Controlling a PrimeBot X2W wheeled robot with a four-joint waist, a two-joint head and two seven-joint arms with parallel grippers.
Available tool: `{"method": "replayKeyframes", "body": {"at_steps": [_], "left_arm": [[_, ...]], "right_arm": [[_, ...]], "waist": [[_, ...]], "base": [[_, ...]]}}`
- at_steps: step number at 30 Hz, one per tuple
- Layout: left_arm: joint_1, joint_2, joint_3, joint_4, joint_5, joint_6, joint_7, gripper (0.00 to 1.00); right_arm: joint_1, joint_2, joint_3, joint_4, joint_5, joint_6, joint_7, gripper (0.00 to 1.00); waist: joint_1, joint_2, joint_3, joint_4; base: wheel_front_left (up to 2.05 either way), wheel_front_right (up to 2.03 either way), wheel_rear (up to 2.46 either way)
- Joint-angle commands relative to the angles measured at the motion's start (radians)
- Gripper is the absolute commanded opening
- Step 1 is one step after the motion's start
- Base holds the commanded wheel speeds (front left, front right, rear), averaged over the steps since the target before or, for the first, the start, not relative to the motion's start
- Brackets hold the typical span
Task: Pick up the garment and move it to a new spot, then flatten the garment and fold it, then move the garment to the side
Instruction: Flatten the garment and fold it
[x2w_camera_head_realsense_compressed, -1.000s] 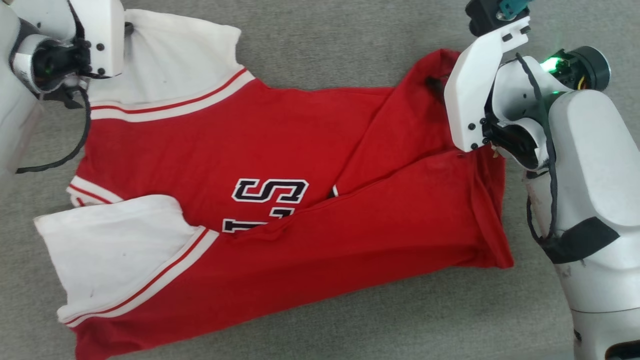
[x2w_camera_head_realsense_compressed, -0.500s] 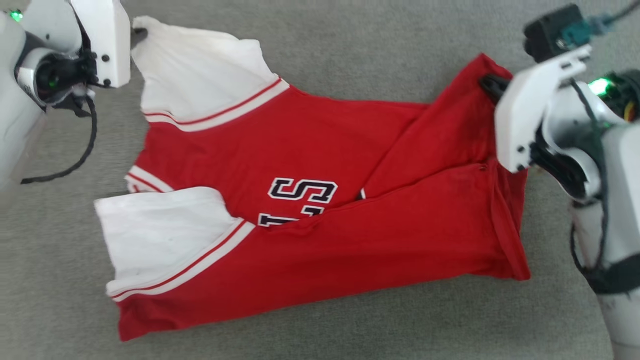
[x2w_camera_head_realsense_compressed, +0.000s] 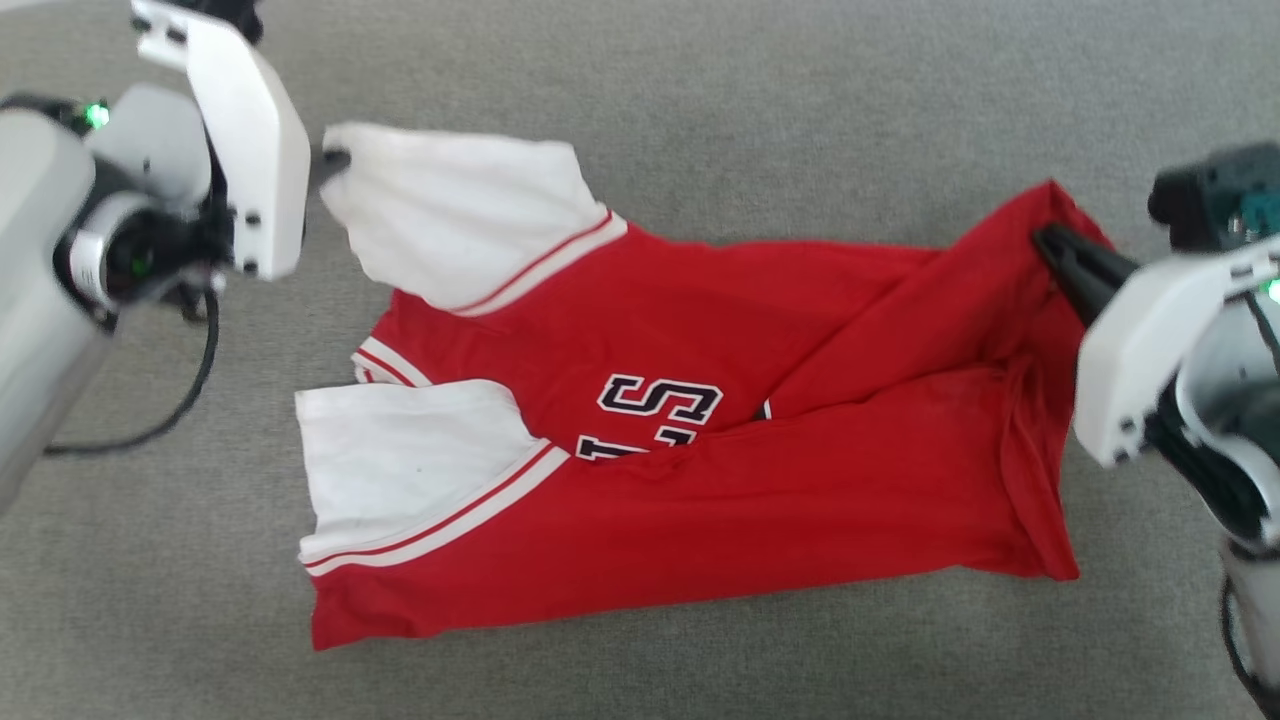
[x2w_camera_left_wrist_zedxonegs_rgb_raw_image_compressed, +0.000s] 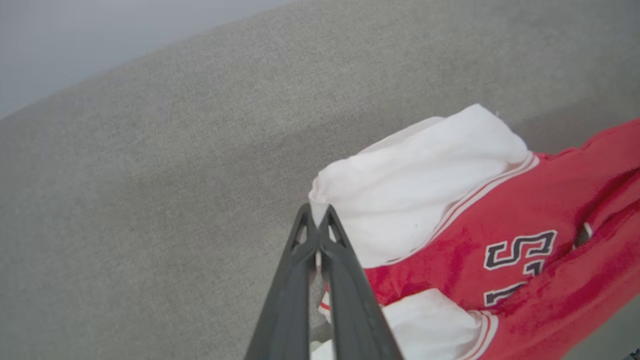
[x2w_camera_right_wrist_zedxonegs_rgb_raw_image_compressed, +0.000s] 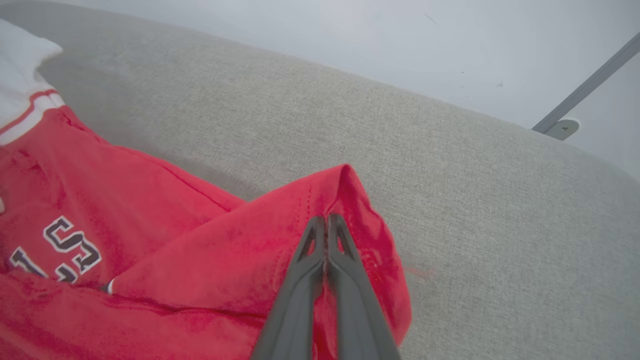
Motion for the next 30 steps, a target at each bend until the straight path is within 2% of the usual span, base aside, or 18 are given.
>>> {"method": "replayKeyframes", "body": {"at_steps": [1, 3, 4, 13, 16, 20, 21, 22, 23, 25, 26, 27, 30], "left_arm": [[0.031, 0.025, -0.002, -0.049, -0.018, 0.028, 0.016, 0.00], [0.069, 0.067, -0.003, -0.151, -0.024, 0.072, 0.032, 0.00], [0.069, 0.067, -0.003, -0.151, -0.024, 0.072, 0.032, 0.00], [0.254, 0.244, -0.029, -0.569, -0.085, 0.286, 0.081, 0.00], [0.309, 0.270, -0.045, -0.638, -0.099, 0.328, 0.075, 0.00], [0.366, 0.269, -0.069, -0.633, -0.119, 0.350, 0.067, 0.00], [0.376, 0.260, -0.070, -0.621, -0.125, 0.349, 0.061, 0.00], [0.385, 0.252, -0.073, -0.606, -0.126, 0.344, 0.051, 0.00], [0.393, 0.243, -0.071, -0.587, -0.132, 0.341, 0.038, 0.07], [0.405, 0.232, -0.070, -0.554, -0.129, 0.326, 0.018, 0.35], [0.402, 0.228, -0.065, -0.539, -0.116, 0.318, -0.004, 0.61], [0.405, 0.221, -0.054, -0.524, -0.120, 0.314, -0.029, 1.00], [0.421, 0.216, -0.034, -0.499, -0.116, 0.297, -0.093, 1.00]], "right_arm": [[0.032, -0.013, 0.000, -0.030, 0.008, 0.000, 0.001, 0.00], [0.072, -0.026, -0.008, -0.071, 0.023, 0.000, 0.006, 0.00], [0.072, -0.026, -0.008, -0.071, 0.023, 0.000, 0.006, 0.00], [0.263, -0.072, -0.042, -0.219, 0.086, 0.000, 0.056, 0.00], [0.310, -0.061, -0.051, -0.231, 0.100, 0.000, 0.061, 0.00], [0.341, -0.041, -0.053, -0.188, 0.095, 0.000, 0.071, 0.00], [0.342, -0.031, -0.049, -0.170, 0.095, 0.000, 0.074, 0.28], [0.337, -0.025, -0.042, -0.154, 0.097, 0.000, 0.077, 0.44], [0.331, -0.027, -0.035, -0.143, 0.091, 0.000, 0.079, 1.00], [0.321, -0.014, -0.033, -0.125, 0.099, 0.000, 0.084, 1.00], [0.317, -0.014, -0.034, -0.122, 0.097, 0.000, 0.087, 1.00], [0.316, -0.010, -0.040, -0.119, 0.097, 0.000, 0.093, 1.00], [0.324, 0.006, -0.073, -0.129, 0.112, 0.000, 0.119, 1.00]], "waist": [[0.0000, 0.0000, -0.013, 0.008], [0.0000, 0.0000, -0.021, 0.011], [0.0000, 0.0000, -0.021, 0.011], [0.0000, 0.0000, -0.022, 0.012], [0.0000, 0.0000, -0.019, 0.008], [0.0000, 0.0000, -0.016, 0.001], [0.0000, 0.0000, -0.015, -0.001], [0.0000, 0.0000, -0.014, -0.003], [0.0000, 0.0000, -0.013, -0.003], [0.0000, 0.0000, -0.012, -0.005], [0.0000, 0.0000, -0.011, -0.006], [0.0000, 0.0000, -0.011, -0.007], [0.0000, 0.0000, -0.011, -0.007]], "base": [[0.00, 0.00, 0.00], [0.00, 0.00, 0.00], [0.00, 0.00, 0.00], [0.00, 0.00, 0.00], [0.00, 0.00, 0.00], [0.00, 0.00, 0.00], [0.00, 0.00, 0.00], [0.00, 0.00, 0.00], [0.00, 0.00, 0.00], [0.00, 0.00, 0.00], [0.00, 0.00, 0.00], [0.00, 0.00, 0.00], [0.00, 0.00, 0.00]]}}
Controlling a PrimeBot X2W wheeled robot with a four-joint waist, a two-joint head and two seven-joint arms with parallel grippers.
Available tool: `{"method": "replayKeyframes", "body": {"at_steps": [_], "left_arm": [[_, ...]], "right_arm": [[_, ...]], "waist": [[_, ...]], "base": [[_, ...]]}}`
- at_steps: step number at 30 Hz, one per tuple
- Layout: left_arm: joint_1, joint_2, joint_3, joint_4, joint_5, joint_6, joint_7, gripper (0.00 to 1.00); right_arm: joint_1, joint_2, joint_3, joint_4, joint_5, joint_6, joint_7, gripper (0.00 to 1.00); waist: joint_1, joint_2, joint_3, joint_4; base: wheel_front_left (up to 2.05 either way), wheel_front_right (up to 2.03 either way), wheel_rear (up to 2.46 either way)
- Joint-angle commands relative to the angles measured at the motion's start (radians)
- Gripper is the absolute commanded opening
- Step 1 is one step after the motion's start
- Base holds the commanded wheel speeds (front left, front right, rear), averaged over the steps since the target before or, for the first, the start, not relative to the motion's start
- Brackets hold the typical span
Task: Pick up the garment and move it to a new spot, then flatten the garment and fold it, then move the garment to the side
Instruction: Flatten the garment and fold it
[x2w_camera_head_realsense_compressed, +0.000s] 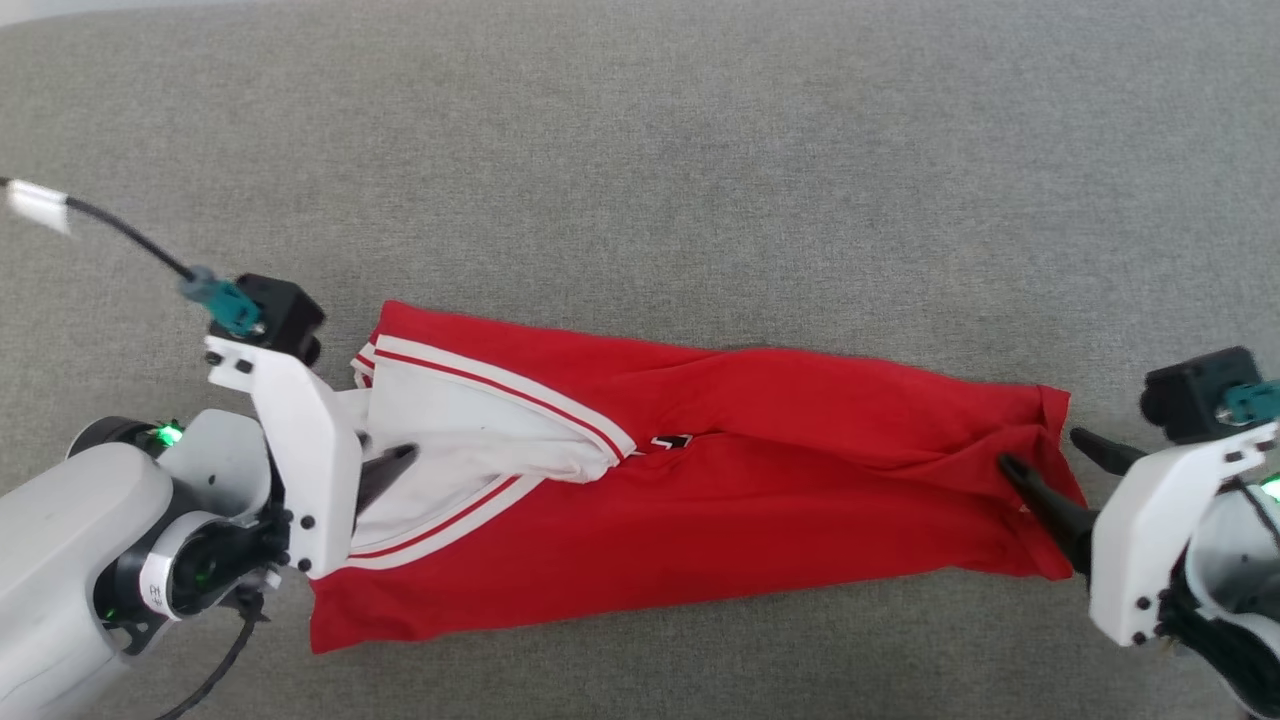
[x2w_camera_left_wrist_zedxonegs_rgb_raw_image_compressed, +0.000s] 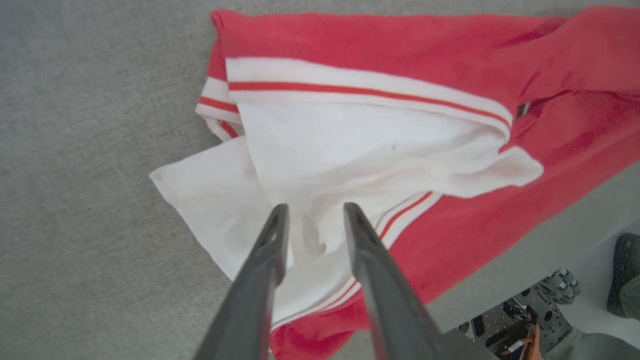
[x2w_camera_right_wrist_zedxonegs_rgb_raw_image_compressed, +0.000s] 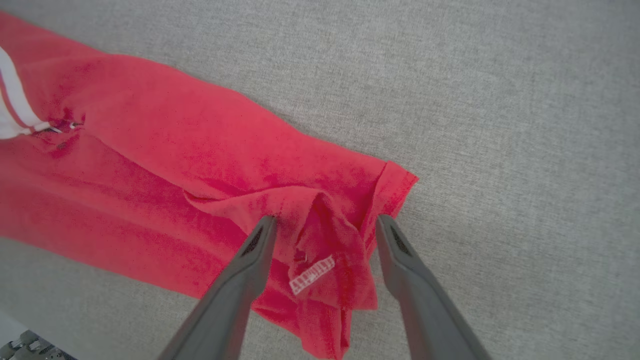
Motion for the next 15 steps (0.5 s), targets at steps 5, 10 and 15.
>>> {"method": "replayKeyframes", "body": {"at_steps": [5, 10, 15], "left_arm": [[0.049, 0.007, 0.046, 0.000, 0.020, -0.024, -0.148, 1.00], [0.096, 0.012, 0.077, -0.011, 0.053, -0.035, -0.296, 1.00], [0.144, 0.002, 0.101, -0.002, 0.077, -0.026, -0.437, 1.00]], "right_arm": [[0.021, 0.027, -0.080, -0.040, 0.024, 0.000, 0.073, 1.00], [0.021, 0.041, -0.133, -0.020, 0.021, 0.000, 0.119, 1.00], [-0.008, 0.047, -0.150, 0.063, 0.019, 0.000, 0.132, 1.00]], "waist": [[0.0000, 0.0000, -0.004, 0.003], [0.0000, 0.0000, -0.008, 0.017], [0.0000, 0.0000, -0.007, 0.042]], "base": [[0.00, 0.00, 0.00], [0.00, 0.00, 0.00], [0.00, 0.00, 0.00]]}}
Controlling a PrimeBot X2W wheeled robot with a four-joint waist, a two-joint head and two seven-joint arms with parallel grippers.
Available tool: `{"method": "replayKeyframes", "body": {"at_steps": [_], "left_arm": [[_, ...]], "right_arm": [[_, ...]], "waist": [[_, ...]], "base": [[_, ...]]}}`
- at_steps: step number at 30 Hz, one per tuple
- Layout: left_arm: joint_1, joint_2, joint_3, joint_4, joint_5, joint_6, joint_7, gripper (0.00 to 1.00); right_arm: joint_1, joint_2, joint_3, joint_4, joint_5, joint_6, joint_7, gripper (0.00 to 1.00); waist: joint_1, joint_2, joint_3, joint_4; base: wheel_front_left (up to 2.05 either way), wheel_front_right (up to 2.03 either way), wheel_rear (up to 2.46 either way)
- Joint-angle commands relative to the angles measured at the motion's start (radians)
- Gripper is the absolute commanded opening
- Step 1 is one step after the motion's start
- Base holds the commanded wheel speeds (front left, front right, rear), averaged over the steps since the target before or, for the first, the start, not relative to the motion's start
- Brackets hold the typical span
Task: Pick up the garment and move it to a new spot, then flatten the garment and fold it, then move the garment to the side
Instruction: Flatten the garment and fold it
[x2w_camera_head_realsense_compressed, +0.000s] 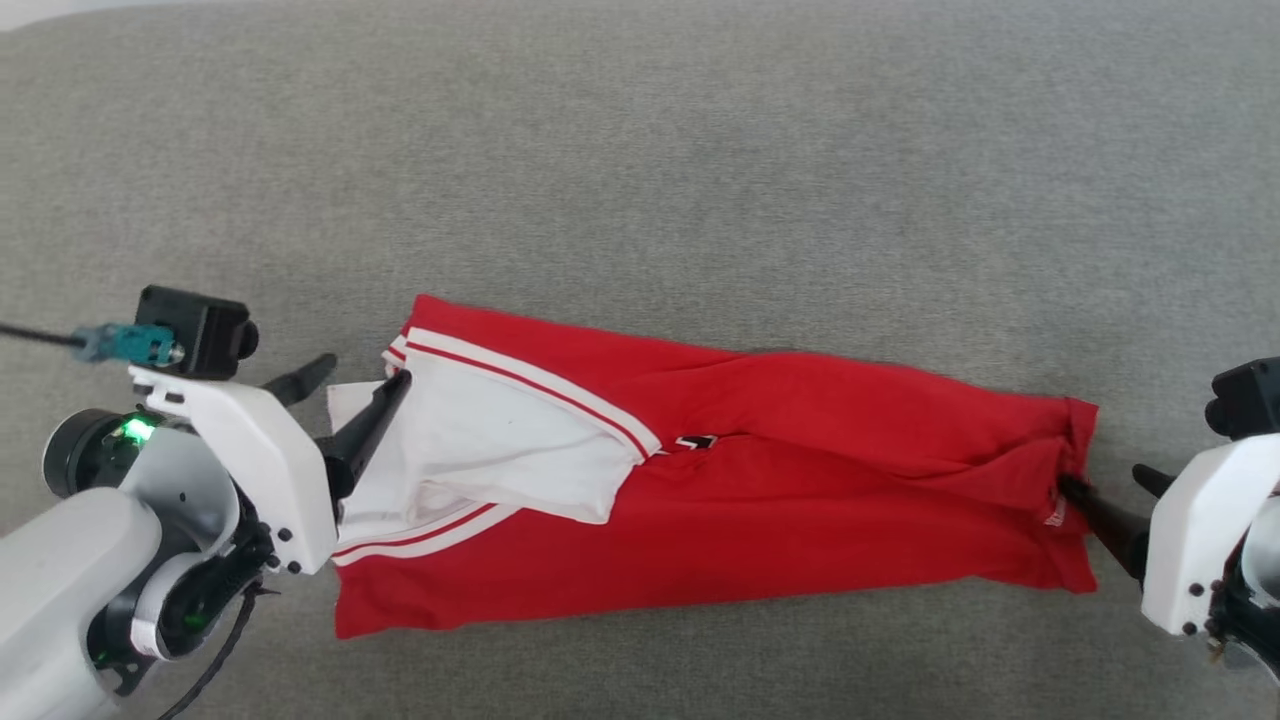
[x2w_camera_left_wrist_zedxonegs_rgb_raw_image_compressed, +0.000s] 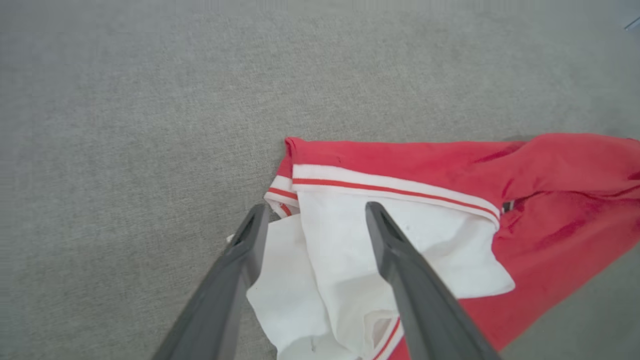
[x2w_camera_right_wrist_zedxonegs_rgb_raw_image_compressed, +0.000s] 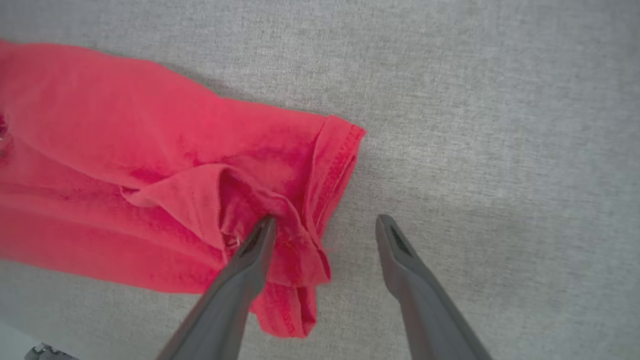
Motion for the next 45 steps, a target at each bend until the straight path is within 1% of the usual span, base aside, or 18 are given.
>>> {"method": "replayKeyframes", "body": {"at_steps": [1, 2, 6, 10, 12, 14, 16, 21, 23, 28, 33, 35, 41, 44, 45], "left_arm": [[0.026, -0.006, 0.011, 0.007, 0.017, 0.004, -0.052, 1.00], [0.026, -0.006, 0.011, 0.007, 0.017, 0.004, -0.052, 1.00], [0.068, -0.020, 0.028, 0.030, 0.037, 0.004, -0.163, 1.00], [0.105, -0.036, 0.042, 0.062, 0.055, -0.001, -0.260, 1.00], [0.122, -0.045, 0.050, 0.087, 0.061, 0.001, -0.308, 1.00], [0.138, -0.061, 0.059, 0.106, 0.055, -0.004, -0.354, 1.00], [0.151, -0.073, 0.069, 0.130, 0.069, -0.012, -0.387, 1.00], [0.204, -0.118, 0.129, 0.182, 0.078, -0.030, -0.428, 1.00], [0.232, -0.136, 0.171, 0.197, 0.082, -0.038, -0.432, 1.00], [0.330, -0.209, 0.343, 0.199, 0.190, -0.061, -0.433, 1.00], [0.453, -0.295, 0.509, 0.184, 0.326, -0.096, -0.433, 1.00], [0.498, -0.334, 0.568, 0.178, 0.365, -0.115, -0.433, 1.00], [0.594, -0.436, 0.708, 0.179, 0.483, -0.168, -0.433, 1.00], [0.622, -0.485, 0.757, 0.190, 0.526, -0.205, -0.433, 1.00], [0.638, -0.514, 0.790, 0.201, 0.555, -0.228, -0.433, 1.00]], "right_arm": [[-0.021, 0.008, 0.002, 0.033, 0.008, 0.000, -0.003, 1.00], [-0.021, 0.008, 0.002, 0.033, 0.008, 0.000, -0.003, 1.00], [-0.047, 0.011, 0.030, 0.124, 0.017, 0.000, -0.015, 1.00], [-0.072, 0.010, 0.112, 0.197, 0.058, 0.000, -0.024, 1.00], [-0.081, -0.012, 0.172, 0.219, 0.080, 0.001, -0.016, 1.00], [-0.090, -0.025, 0.213, 0.233, 0.119, 0.003, -0.022, 0.00], [-0.098, -0.057, 0.237, 0.234, 0.145, 0.002, -0.031, 0.00], [-0.121, -0.101, 0.222, 0.218, 0.222, 0.002, -0.047, 0.00], [-0.124, -0.121, 0.205, 0.208, 0.233, 0.002, -0.052, 0.00], [-0.111, -0.149, 0.144, 0.205, 0.245, 0.000, -0.048, 0.00], [-0.100, -0.174, 0.058, 0.219, 0.220, 0.000, -0.048, 0.00], [-0.097, -0.187, 0.021, 0.231, 0.210, 0.000, -0.048, 0.00], [-0.109, -0.235, -0.057, 0.298, 0.145, 0.000, -0.056, 0.00], [-0.121, -0.259, -0.077, 0.342, 0.107, 0.000, -0.067, 0.00], [-0.124, -0.275, -0.081, 0.368, 0.087, 0.000, -0.071, 0.00]], "waist": [[0.0000, 0.0000, 0.002, 0.013], [0.0000, 0.0000, 0.002, 0.013], [0.0000, 0.0000, 0.007, 0.031], [0.0000, 0.0000, 0.008, 0.047], [0.0000, 0.0000, 0.007, 0.053], [0.0000, 0.0000, 0.004, 0.057], [0.0000, 0.0000, -0.001, 0.064], [0.0000, 0.0000, -0.015, 0.066], [0.0000, 0.0000, -0.023, 0.065], [0.0000, 0.0000, -0.048, 0.059], [0.0000, 0.0000, -0.076, 0.052], [0.0000, 0.0000, -0.085, 0.051], [0.0000, 0.0000, -0.105, 0.049], [0.0000, 0.0000, -0.113, 0.050], [0.0000, 0.0000, -0.120, 0.053]], "base": [[0.00, 0.00, 0.00], [0.00, 0.00, 0.00], [0.00, 0.00, 0.00], [0.00, 0.00, 0.00], [0.00, 0.00, 0.00], [0.00, 0.00, 0.00], [0.00, 0.00, 0.00], [0.00, 0.00, 0.00], [0.00, 0.00, 0.00], [0.00, 0.00, 0.00], [0.00, 0.00, 0.00], [0.00, 0.00, 0.00], [0.00, 0.00, 0.00], [0.00, 0.00, 0.00], [0.00, 0.00, 0.00]]}}
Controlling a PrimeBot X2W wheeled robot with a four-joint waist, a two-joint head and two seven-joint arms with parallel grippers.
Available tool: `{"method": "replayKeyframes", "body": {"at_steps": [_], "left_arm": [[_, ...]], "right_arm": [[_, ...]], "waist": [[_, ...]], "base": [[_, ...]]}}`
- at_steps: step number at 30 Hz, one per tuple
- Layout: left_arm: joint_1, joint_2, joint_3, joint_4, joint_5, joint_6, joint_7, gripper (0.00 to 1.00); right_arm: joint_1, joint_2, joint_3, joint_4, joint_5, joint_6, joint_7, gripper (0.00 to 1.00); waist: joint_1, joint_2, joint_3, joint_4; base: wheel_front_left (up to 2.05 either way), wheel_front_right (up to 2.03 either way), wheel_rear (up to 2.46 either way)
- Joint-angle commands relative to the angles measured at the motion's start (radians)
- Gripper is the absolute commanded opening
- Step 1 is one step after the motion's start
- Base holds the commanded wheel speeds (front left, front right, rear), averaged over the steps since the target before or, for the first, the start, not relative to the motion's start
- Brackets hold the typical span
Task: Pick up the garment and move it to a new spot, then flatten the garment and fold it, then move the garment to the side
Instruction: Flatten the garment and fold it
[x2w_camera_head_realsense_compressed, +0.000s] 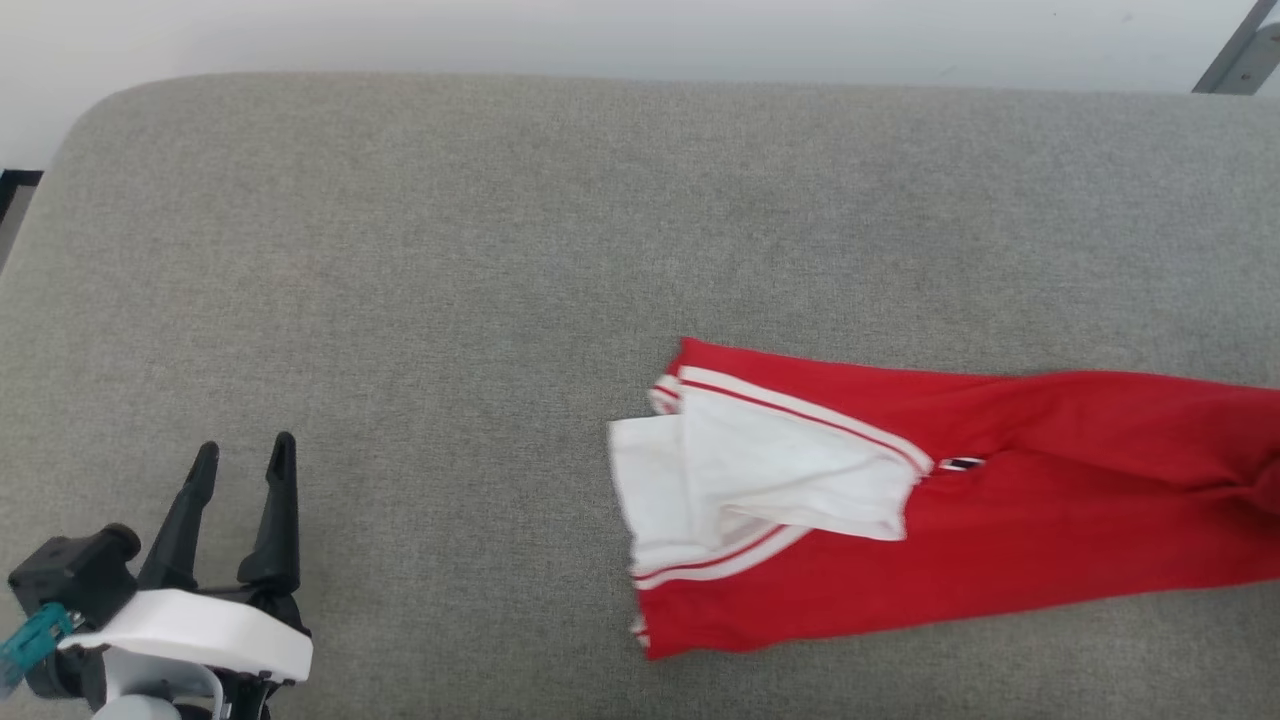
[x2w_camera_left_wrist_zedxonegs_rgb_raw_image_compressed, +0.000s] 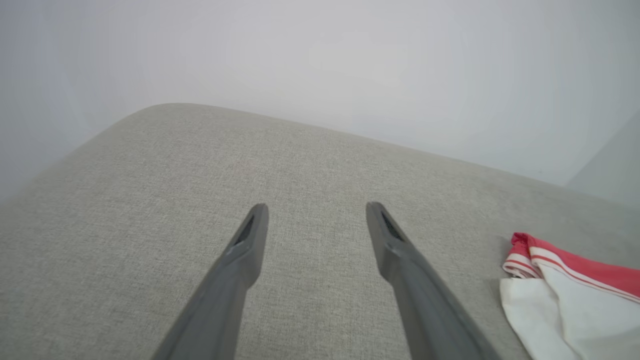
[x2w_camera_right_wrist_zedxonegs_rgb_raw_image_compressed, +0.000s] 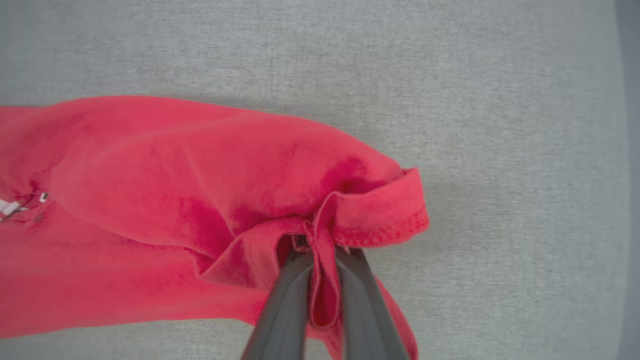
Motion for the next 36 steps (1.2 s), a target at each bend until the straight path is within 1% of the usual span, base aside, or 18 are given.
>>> {"method": "replayKeyframes", "body": {"at_steps": [1, 2, 6, 10, 12, 13, 16, 19, 22, 25, 30, 36], "left_arm": [[0.019, -0.030, 0.043, 0.008, 0.038, -0.023, -0.005, 1.00], [0.019, -0.030, 0.043, 0.008, 0.038, -0.023, -0.005, 1.00], [0.043, -0.091, 0.108, 0.013, 0.093, -0.062, -0.005, 1.00], [0.064, -0.149, 0.164, 0.012, 0.138, -0.100, -0.005, 1.00], [0.073, -0.174, 0.180, 0.013, 0.158, -0.116, -0.005, 1.00], [0.073, -0.174, 0.180, 0.013, 0.158, -0.116, -0.005, 1.00], [0.070, -0.210, 0.203, 0.024, 0.194, -0.138, -0.005, 1.00], [0.058, -0.231, 0.211, 0.031, 0.212, -0.154, -0.005, 1.00], [0.048, -0.246, 0.210, 0.039, 0.224, -0.166, -0.005, 1.00], [0.037, -0.260, 0.206, 0.049, 0.239, -0.172, -0.005, 1.00], [0.017, -0.282, 0.191, 0.064, 0.246, -0.180, -0.005, 1.00], [0.003, -0.289, 0.183, 0.076, 0.245, -0.184, -0.005, 1.00]], "right_arm": [[-0.010, -0.013, -0.008, 0.024, -0.019, 0.000, -0.007, 0.00], [-0.010, -0.013, -0.008, 0.024, -0.019, 0.000, -0.007, 0.00], [-0.012, -0.006, -0.006, 0.014, -0.010, 0.000, 0.014, 0.00], [0.012, 0.011, 0.027, -0.074, 0.020, 0.000, 0.051, 0.00], [0.018, 0.030, 0.052, -0.131, 0.037, 0.000, 0.063, 0.00], [0.018, 0.030, 0.052, -0.131, 0.037, 0.000, 0.063, 0.00], [0.022, 0.065, 0.129, -0.230, 0.034, 0.000, 0.081, 0.00], [0.005, 0.094, 0.196, -0.277, 0.023, 0.000, 0.081, 0.00], [-0.014, 0.129, 0.265, -0.295, 0.016, 0.000, 0.083, 0.00], [-0.045, 0.157, 0.330, -0.279, 0.009, 0.000, 0.069, 0.00], [-0.097, 0.197, 0.432, -0.219, 0.007, 0.000, 0.042, 0.00], [-0.150, 0.224, 0.545, -0.128, 0.000, 0.000, 0.009, 0.00]], "waist": [[0.0000, -0.0001, -0.009, 0.004], [0.0000, -0.0001, -0.009, 0.004], [0.0000, -0.0001, -0.023, 0.010], [0.0000, -0.0001, -0.032, 0.017], [0.0000, -0.0001, -0.034, 0.022], [0.0000, -0.0001, -0.034, 0.022], [0.0000, -0.0001, -0.035, 0.040], [0.0000, -0.0001, -0.034, 0.059], [0.0000, -0.0001, -0.032, 0.081], [0.0000, -0.0001, -0.030, 0.104], [0.0000, -0.0001, -0.024, 0.144], [0.0000, -0.0001, -0.021, 0.172]], "base": [[0.00, 0.00, 0.00], [0.00, 0.00, 0.00], [0.00, 0.00, 0.00], [0.00, 0.00, 0.00], [0.00, 0.00, 0.00], [0.00, 0.00, 0.00], [0.00, 0.00, 0.00], [0.00, 0.00, 0.00], [0.00, 0.00, 0.00], [0.00, 0.00, 0.00], [0.00, 0.00, 0.00], [0.00, 0.00, 0.00]]}}
